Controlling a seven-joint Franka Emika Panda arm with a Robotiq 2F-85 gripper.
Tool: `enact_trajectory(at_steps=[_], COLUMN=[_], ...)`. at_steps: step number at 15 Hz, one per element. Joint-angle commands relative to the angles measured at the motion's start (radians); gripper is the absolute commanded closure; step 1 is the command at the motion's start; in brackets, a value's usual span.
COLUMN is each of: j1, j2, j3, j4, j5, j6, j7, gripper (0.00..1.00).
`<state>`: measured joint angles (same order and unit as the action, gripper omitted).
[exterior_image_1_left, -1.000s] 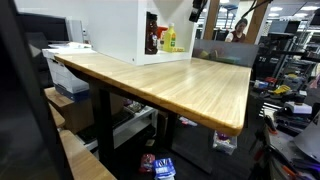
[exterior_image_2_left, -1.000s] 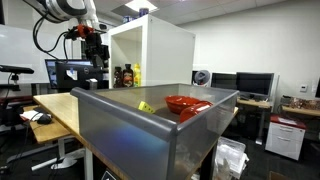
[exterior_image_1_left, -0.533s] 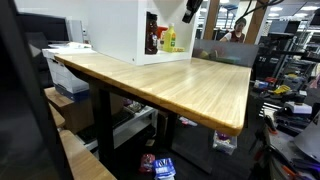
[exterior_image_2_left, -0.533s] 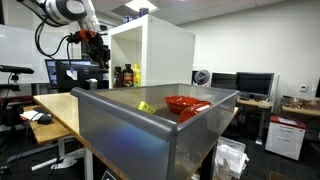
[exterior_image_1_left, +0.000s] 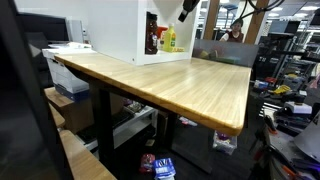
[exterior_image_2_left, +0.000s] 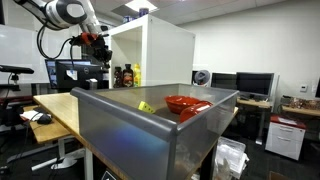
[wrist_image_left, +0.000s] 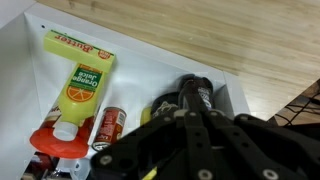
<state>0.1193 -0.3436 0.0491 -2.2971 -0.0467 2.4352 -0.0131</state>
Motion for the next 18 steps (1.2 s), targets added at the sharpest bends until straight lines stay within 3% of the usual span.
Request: enact_trajectory(at_steps=[1,15,18], j1=[-0.038,-0.097,-0.101], j2=[-0.012,-0.032,-0.029], j3=[0.008,0.018,0.019], j4=[-0.051,-0.125,-0.143], j5=[-0.015,-0.057,-0.078], j6=[0.107,0.268,0.347], j7=[0.021,0.027,0.016], gripper=[1.0,1.0,1.0])
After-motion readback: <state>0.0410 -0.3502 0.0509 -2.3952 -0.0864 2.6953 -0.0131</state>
